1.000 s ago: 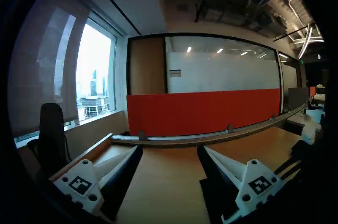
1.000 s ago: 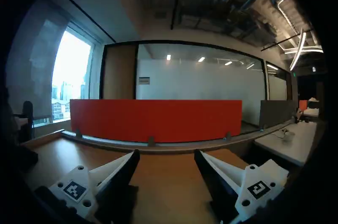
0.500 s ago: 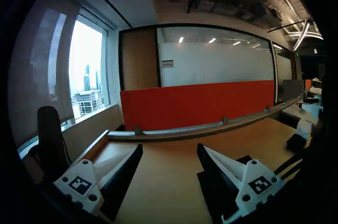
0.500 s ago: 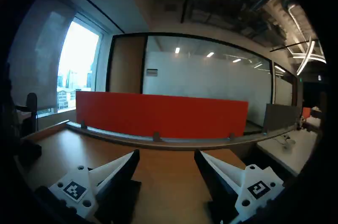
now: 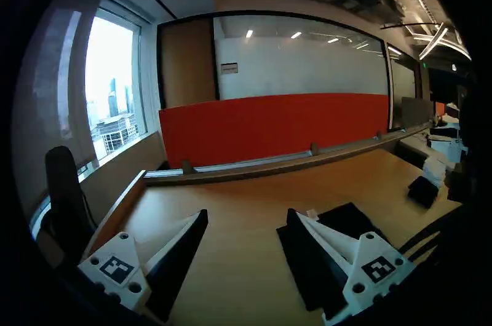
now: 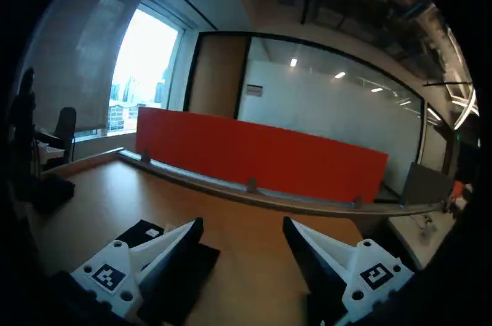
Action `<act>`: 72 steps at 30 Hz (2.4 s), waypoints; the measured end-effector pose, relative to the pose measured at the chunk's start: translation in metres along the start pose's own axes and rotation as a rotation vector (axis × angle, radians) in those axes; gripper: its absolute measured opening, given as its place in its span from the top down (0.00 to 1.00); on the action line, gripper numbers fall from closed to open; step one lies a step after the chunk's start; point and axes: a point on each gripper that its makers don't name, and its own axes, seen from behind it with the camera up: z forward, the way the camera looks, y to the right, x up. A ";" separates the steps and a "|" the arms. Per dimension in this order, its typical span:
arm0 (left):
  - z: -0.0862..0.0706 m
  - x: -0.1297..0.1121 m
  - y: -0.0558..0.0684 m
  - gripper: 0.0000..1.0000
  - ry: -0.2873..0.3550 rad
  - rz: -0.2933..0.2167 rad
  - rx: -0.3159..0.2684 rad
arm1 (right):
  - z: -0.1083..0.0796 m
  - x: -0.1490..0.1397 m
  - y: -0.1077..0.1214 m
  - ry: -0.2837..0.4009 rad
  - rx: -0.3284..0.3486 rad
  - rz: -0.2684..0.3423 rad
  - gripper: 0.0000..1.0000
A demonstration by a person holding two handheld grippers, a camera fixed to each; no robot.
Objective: Fold towel
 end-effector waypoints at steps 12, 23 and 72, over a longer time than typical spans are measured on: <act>0.003 -0.027 0.021 0.05 -0.070 0.059 -0.098 | -0.002 -0.028 -0.032 -0.089 0.137 -0.052 0.00; 0.002 -0.059 0.049 0.05 -0.142 0.102 -0.228 | 0.000 -0.061 -0.053 -0.175 0.247 -0.116 0.00; 0.025 -0.225 0.123 0.05 -0.432 0.219 -0.458 | 0.004 -0.243 -0.110 -0.460 0.414 -0.164 0.00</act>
